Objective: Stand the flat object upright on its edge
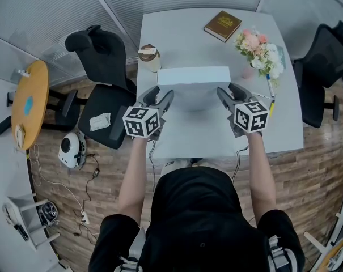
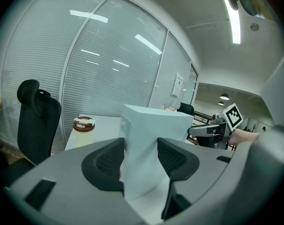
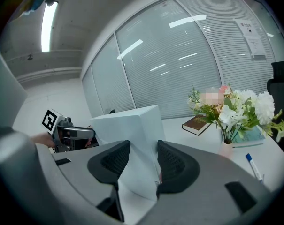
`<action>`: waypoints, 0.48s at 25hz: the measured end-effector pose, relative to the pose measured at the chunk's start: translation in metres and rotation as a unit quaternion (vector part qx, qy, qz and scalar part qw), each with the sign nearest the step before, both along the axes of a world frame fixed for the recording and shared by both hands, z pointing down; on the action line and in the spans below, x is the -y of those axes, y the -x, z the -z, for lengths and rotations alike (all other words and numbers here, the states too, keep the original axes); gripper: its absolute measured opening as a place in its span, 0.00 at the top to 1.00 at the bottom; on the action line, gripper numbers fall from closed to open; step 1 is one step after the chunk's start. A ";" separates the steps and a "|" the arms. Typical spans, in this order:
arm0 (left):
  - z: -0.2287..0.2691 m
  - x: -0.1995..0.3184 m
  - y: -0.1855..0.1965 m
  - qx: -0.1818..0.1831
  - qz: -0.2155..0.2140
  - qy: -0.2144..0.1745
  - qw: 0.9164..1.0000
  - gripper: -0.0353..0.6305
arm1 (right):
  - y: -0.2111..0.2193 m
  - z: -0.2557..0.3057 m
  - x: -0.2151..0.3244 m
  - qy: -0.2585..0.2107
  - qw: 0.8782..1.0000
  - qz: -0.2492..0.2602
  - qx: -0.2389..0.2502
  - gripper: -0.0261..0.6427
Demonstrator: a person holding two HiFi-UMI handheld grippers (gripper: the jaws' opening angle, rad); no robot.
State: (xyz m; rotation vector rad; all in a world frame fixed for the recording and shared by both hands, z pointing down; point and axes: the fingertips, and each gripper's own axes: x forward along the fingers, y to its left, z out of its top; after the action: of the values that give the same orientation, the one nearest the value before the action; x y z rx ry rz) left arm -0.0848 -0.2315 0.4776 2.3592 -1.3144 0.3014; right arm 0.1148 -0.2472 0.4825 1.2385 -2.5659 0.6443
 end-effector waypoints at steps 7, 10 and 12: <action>-0.002 -0.008 -0.001 0.001 -0.005 -0.005 1.000 0.60 | -0.001 -0.001 -0.006 -0.004 1.000 -0.001 -0.001 0.65; -0.002 -0.010 0.000 0.002 -0.005 -0.006 1.000 0.60 | -0.001 -0.002 -0.008 -0.001 1.000 -0.005 0.001 0.65; -0.002 -0.011 0.000 0.002 -0.005 -0.007 1.000 0.60 | 0.000 -0.002 -0.009 0.000 1.000 -0.007 0.004 0.65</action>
State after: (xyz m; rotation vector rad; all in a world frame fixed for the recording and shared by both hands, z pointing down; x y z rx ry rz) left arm -0.0851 -0.2205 0.4794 2.3782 -1.3099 0.3009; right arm 0.1149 -0.2386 0.4843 1.2568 -2.5658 0.6546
